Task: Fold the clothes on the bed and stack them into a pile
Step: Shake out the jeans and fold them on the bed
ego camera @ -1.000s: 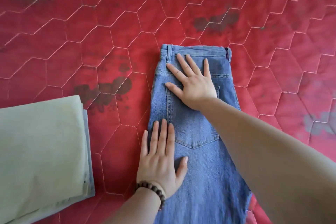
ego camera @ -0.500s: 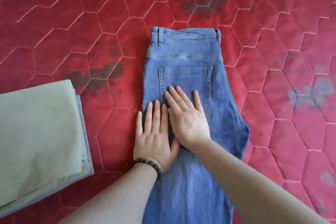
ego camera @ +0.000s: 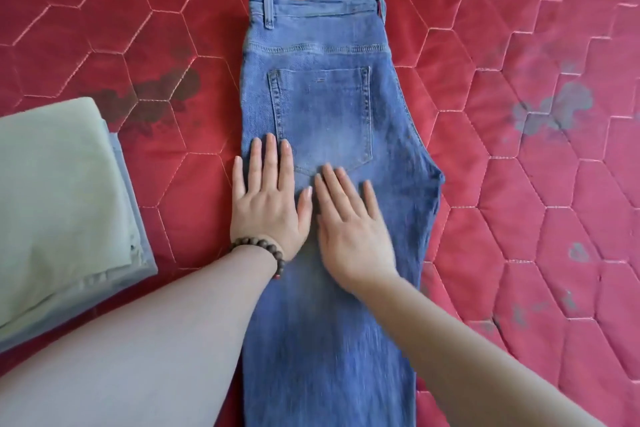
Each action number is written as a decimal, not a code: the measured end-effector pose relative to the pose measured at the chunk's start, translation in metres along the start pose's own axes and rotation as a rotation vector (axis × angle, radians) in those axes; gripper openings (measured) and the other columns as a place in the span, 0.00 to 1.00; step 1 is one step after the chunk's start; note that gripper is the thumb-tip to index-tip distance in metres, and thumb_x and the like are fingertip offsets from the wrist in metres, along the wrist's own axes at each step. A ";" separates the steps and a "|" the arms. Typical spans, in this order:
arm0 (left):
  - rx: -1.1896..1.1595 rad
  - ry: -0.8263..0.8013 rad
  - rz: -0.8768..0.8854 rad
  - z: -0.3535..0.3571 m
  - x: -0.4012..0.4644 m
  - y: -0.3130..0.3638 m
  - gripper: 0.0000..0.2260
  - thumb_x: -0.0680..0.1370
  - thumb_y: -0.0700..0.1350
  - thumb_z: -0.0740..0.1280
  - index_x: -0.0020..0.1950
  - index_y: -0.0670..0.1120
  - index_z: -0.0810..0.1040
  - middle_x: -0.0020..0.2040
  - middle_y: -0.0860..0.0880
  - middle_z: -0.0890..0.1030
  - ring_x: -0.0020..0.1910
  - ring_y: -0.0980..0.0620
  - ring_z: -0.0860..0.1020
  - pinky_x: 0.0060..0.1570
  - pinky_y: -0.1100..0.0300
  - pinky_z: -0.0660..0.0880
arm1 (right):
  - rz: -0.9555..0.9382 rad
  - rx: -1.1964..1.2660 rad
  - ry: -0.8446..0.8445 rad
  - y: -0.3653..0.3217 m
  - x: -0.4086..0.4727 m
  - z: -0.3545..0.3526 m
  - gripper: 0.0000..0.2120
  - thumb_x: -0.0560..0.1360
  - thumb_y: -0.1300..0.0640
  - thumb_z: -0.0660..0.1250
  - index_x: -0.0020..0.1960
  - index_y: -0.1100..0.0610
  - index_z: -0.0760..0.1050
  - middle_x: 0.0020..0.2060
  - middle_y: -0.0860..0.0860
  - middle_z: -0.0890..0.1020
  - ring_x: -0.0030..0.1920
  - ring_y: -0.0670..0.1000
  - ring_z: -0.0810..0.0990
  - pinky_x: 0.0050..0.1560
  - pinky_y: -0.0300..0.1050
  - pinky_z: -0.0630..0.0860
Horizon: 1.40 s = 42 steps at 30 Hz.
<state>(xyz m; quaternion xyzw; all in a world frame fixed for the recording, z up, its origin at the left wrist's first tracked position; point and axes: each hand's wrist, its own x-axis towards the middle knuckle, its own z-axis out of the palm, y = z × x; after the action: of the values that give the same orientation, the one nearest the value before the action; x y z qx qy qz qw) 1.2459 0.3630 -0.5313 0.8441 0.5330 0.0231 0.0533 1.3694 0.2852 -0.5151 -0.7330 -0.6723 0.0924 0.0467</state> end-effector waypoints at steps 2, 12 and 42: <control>0.001 0.011 0.001 0.001 0.000 0.000 0.31 0.79 0.56 0.50 0.78 0.41 0.56 0.78 0.40 0.57 0.78 0.42 0.54 0.75 0.41 0.51 | 0.092 -0.017 -0.022 0.026 -0.015 -0.002 0.27 0.81 0.46 0.51 0.78 0.52 0.57 0.77 0.48 0.58 0.78 0.49 0.54 0.75 0.62 0.49; 0.012 0.020 -0.007 0.002 -0.002 0.002 0.31 0.79 0.58 0.47 0.80 0.47 0.51 0.79 0.41 0.53 0.78 0.43 0.51 0.75 0.42 0.47 | 0.053 0.080 0.084 -0.036 -0.076 0.001 0.28 0.78 0.52 0.56 0.75 0.60 0.62 0.77 0.53 0.60 0.77 0.55 0.54 0.75 0.64 0.51; -0.026 -0.153 -0.010 -0.003 -0.318 0.045 0.26 0.81 0.53 0.47 0.80 0.51 0.52 0.80 0.45 0.51 0.79 0.44 0.47 0.76 0.44 0.47 | 0.104 -0.018 -0.096 -0.065 -0.251 0.035 0.28 0.80 0.47 0.42 0.79 0.53 0.47 0.79 0.51 0.48 0.78 0.50 0.42 0.76 0.56 0.36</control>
<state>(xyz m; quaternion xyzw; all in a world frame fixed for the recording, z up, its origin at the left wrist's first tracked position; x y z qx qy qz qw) 1.1488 0.0569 -0.5178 0.8401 0.5310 -0.0348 0.1049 1.2792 0.0393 -0.5184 -0.7620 -0.6357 0.1235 0.0029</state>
